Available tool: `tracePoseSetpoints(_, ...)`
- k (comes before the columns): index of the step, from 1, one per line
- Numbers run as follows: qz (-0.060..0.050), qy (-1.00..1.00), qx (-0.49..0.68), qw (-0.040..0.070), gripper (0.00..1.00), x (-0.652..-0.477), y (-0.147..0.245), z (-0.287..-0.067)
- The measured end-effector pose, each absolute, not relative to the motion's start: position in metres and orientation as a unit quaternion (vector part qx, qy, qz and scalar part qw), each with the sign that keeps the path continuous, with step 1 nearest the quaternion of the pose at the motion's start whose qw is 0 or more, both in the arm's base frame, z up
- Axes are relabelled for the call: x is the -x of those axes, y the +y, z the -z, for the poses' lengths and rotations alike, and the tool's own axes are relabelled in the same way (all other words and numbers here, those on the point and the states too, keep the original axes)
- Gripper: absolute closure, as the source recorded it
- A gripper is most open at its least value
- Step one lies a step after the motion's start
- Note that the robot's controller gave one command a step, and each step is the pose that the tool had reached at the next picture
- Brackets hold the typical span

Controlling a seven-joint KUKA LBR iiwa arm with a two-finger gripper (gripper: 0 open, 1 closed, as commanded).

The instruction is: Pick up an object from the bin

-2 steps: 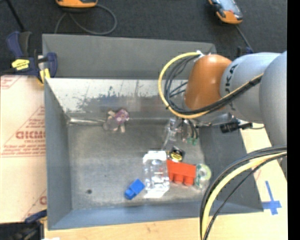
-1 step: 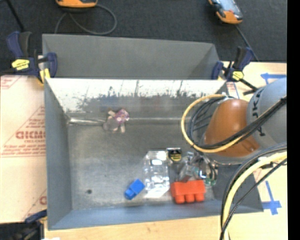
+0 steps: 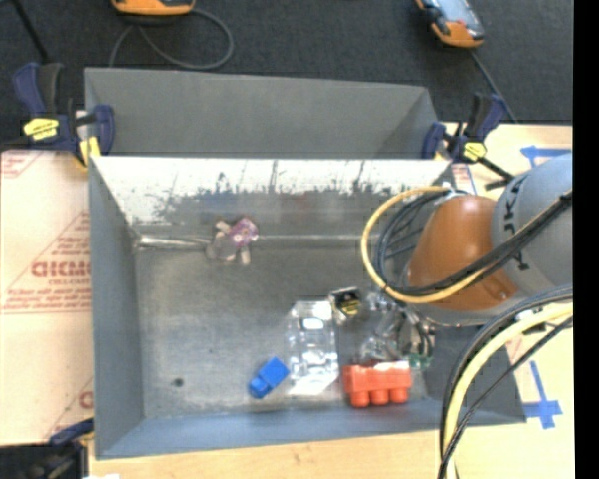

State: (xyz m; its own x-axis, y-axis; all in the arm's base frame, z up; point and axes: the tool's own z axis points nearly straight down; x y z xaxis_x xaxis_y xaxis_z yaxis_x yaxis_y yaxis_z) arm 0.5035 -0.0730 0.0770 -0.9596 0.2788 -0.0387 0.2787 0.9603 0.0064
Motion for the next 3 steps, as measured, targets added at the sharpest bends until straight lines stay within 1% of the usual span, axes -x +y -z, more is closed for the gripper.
tracePoseSetpoints(1,0.0,0.987,-0.161,0.005,0.0,-0.575,-0.056,-0.072)
tracePoseSetpoints(2,0.0,0.986,-0.168,0.004,0.0,-0.61,-0.069,-0.095)
tracePoseSetpoints(3,0.001,0.986,-0.169,0.004,0.0,-0.642,-0.106,-0.076)
